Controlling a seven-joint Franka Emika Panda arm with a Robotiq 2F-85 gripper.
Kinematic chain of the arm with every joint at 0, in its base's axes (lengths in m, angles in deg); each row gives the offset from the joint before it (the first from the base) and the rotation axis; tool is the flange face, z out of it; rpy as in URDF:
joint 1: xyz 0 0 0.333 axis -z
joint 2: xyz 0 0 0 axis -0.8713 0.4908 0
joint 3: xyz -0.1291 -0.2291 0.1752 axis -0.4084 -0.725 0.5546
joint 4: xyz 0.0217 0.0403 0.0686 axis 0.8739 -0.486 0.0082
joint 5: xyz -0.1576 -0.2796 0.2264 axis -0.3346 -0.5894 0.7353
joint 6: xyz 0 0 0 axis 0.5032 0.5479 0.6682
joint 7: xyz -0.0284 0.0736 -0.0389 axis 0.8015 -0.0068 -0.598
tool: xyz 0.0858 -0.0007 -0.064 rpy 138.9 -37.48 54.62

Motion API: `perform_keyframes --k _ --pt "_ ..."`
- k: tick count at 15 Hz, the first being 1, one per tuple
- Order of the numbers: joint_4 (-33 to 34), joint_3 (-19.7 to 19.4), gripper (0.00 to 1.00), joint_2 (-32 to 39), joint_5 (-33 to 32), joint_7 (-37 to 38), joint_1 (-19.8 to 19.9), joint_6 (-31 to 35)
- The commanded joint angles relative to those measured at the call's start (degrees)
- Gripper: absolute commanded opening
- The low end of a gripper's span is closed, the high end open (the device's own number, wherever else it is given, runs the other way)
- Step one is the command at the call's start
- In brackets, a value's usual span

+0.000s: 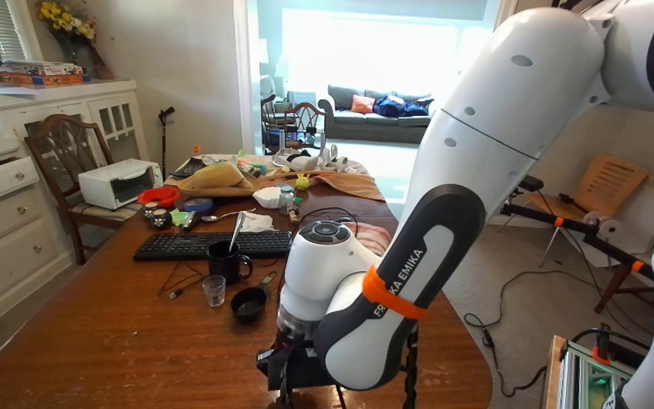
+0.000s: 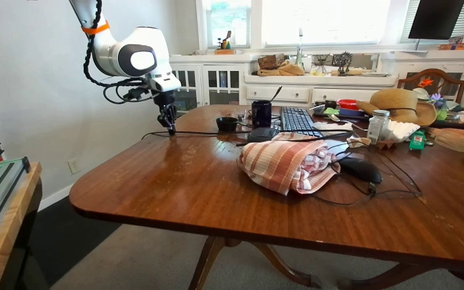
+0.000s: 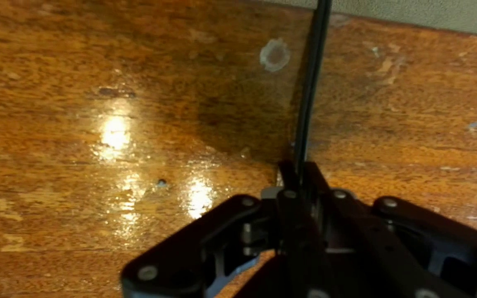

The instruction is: Move the cable on the left to the right.

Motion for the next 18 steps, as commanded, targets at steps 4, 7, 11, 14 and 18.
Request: perform_keyframes --k 4,7,11,14,18 --pt "-0.44 3.82 0.02 -4.58 5.32 -2.12 4.42 -1.63" --pt "0.01 10.61 0.02 -9.25 15.63 -4.25 11.79 -1.24" --pt "2.79 16.62 0.02 -13.35 31.65 -8.45 18.56 -1.69" --pt "4.46 19.35 0.02 -15.17 42.81 -10.65 22.5 -0.29" --pt "6.82 20.69 0.02 -17.07 58.6 -15.01 25.71 1.34"
